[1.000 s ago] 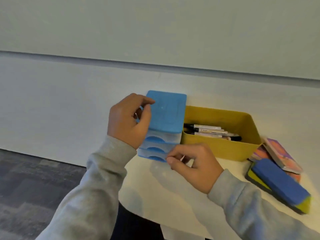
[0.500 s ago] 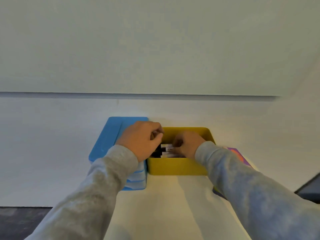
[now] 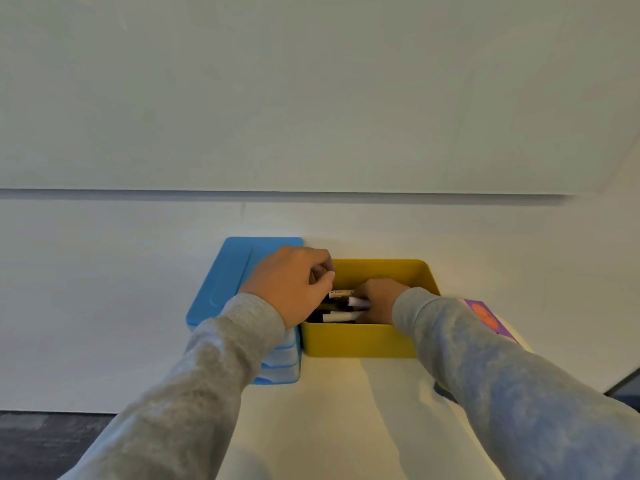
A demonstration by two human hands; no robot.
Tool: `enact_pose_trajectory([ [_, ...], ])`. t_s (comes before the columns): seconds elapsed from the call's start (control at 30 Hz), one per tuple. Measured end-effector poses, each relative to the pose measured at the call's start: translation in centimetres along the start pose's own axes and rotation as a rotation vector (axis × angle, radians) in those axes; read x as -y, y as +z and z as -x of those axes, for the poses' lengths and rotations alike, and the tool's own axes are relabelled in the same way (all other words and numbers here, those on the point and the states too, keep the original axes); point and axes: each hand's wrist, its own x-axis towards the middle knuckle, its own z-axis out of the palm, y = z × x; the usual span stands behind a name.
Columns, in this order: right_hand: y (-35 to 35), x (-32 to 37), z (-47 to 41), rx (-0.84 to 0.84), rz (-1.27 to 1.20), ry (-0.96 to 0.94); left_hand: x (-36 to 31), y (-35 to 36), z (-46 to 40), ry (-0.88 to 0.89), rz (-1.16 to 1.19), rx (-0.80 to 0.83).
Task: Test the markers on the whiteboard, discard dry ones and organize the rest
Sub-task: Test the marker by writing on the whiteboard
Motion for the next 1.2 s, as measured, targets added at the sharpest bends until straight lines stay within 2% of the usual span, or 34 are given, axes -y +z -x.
enact_pose_trajectory([
  [0.17,-0.5,-0.9,0.8,-0.101,-0.035,-0.036,0.5,0.1,0.0,0.028,0.063,-0.047],
  [0.53,-3.6,-0.9,7.8,-0.468,-0.437,-0.21,0.5,0.2,0.2,0.106,0.088,-0.1],
  [0.63,-3.6,-0.8,8.7,-0.362,-0.54,-0.159,0.2,0.1,0.1,0.083,0.054,-0.082],
  [0.73,-3.0,-1.0,8.7,-0.228,-0.428,-0.083,-0.2,-0.2,0.2,0.057,0.03,-0.066],
  [0.8,-2.8,-1.0,9.2,-0.22,-0.416,-0.083,-0.3,-0.2,0.2,0.052,0.02,-0.058],
  [0.93,-3.9,-1.1,10.9,-0.413,-0.586,-0.19,-0.5,-0.4,0.2,0.059,0.016,-0.074],
  [1.03,-5.5,-0.9,11.8,-0.629,-0.58,-0.177,-1.0,-0.5,0.5,0.116,-0.005,-0.112],
  [1.2,-8.1,-0.5,13.1,-0.838,-0.665,-0.187,-2.6,-2.2,0.1,0.252,-0.109,-0.213],
])
